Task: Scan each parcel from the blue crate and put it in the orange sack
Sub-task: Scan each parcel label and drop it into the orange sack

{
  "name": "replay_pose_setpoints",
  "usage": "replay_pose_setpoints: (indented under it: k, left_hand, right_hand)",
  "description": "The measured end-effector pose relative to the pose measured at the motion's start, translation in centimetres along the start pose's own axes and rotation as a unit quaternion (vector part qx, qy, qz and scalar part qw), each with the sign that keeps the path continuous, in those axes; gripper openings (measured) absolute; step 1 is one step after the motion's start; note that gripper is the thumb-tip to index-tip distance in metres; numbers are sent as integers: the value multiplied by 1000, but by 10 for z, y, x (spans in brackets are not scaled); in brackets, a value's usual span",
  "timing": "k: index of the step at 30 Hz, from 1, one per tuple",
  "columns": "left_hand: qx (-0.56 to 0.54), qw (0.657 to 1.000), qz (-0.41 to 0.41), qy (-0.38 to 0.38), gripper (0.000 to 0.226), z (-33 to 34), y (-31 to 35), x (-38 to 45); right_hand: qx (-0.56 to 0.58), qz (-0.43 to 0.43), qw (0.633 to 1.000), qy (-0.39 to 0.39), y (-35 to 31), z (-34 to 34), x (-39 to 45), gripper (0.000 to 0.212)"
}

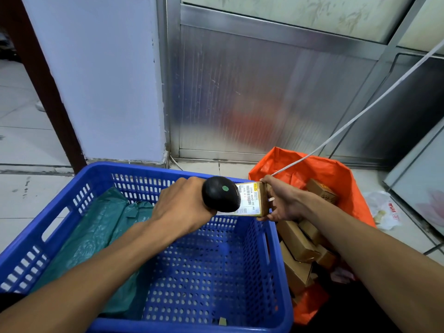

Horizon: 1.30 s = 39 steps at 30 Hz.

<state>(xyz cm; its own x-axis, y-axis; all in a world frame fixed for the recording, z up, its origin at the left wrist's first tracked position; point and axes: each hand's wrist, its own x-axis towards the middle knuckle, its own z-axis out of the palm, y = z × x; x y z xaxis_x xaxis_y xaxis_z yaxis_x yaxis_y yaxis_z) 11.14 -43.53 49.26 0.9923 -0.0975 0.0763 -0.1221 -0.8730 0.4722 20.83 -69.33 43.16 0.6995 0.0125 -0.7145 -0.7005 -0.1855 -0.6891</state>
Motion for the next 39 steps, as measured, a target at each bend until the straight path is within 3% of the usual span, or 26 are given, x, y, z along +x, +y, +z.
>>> replay_pose_setpoints:
  k: [6,12,18,25,31,39]
  left_hand:
    - [68,991,112,-35,9,-5,-1,-3]
    - [69,989,124,-29,8,-4,-2,-4]
    - [-39,999,25,3,25,-1,0,-2]
    - [-252,962,-101,10,9,1,-11,11]
    - [-425,889,-171,20,5,-2,-11,12]
    - [-454,870,-188,38,5,0,-12,14]
  right_hand:
    - [-68,33,997,18,-3,7,-16,47]
    - [-75,41,996,19,-3,9,-18,45]
    - [-45,15,999,12,-6,2,-22,40]
    - [90,-63,993,44,-6,-25,-32,37]
    - [148,-57,980,122,-1,-59,-36,39]
    - [202,-19,943,265,20,-106,-49,39]
